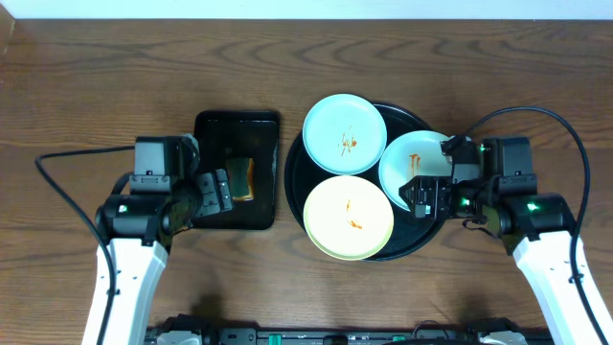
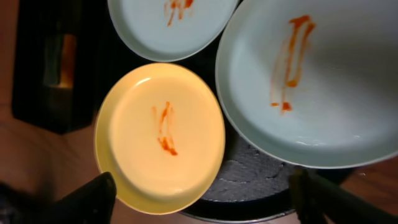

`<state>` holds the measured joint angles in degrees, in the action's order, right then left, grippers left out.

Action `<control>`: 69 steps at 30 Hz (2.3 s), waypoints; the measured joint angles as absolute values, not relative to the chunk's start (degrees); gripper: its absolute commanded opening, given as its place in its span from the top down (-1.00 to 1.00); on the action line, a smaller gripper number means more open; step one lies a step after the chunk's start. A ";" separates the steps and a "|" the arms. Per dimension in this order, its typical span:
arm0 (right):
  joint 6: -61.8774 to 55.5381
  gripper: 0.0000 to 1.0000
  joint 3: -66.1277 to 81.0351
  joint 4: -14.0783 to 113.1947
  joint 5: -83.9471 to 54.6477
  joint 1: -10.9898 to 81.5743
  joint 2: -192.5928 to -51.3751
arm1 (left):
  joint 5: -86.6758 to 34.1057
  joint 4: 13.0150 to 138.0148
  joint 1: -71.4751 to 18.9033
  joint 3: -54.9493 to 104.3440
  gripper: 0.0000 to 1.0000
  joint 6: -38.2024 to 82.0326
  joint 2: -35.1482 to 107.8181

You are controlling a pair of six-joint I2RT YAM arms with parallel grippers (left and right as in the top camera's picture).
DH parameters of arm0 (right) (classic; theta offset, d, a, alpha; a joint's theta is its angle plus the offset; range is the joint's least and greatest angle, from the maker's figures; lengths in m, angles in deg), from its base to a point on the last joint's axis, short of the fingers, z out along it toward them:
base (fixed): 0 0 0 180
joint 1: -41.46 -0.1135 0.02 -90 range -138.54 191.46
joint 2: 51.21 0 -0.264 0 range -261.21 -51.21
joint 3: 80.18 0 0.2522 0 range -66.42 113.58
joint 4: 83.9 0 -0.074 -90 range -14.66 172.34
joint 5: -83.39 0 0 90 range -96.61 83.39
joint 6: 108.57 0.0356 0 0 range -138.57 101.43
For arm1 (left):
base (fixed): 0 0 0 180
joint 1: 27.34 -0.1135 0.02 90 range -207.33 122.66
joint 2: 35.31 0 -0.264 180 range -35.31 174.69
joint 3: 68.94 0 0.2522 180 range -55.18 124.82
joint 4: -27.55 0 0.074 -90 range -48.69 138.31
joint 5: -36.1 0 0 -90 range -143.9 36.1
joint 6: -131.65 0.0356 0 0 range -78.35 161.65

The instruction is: Clean dirty plates on tray and stack at the side

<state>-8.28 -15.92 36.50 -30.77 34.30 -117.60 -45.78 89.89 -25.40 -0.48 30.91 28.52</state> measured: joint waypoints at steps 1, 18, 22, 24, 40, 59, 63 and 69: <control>-8.20 -0.62 -15.90 36.45 -31.14 34.17 -117.91 | -45.13 88.77 -25.42 -0.48 -0.74 30.91 28.87; -2.99 -0.63 -15.90 36.56 -26.83 26.32 -125.08 | -46.55 73.01 -19.30 -0.42 -0.33 30.54 46.71; -2.40 -0.62 -15.90 36.61 -26.33 26.32 -125.10 | -47.49 71.20 -18.54 -0.42 -0.26 30.73 53.39; -2.32 -0.62 -15.90 36.61 -26.24 26.32 -125.10 | -47.99 70.13 -18.54 -0.42 -0.18 30.71 56.59; -2.01 -0.58 -15.90 36.72 -25.87 26.32 -125.10 | -49.08 69.06 -18.58 -0.37 0.85 30.28 61.28; -2.01 -0.60 -15.90 36.52 -24.98 26.32 -125.10 | -50.90 69.54 -18.58 0.24 0.85 30.28 53.74; -2.01 -0.60 -15.90 36.61 -24.98 26.32 -125.10 | -50.92 69.52 -18.58 0.24 0.85 30.28 58.62; -2.01 -0.61 -15.92 36.83 -24.98 26.32 -125.89 | -50.92 69.30 -18.58 0.24 0.85 30.30 64.43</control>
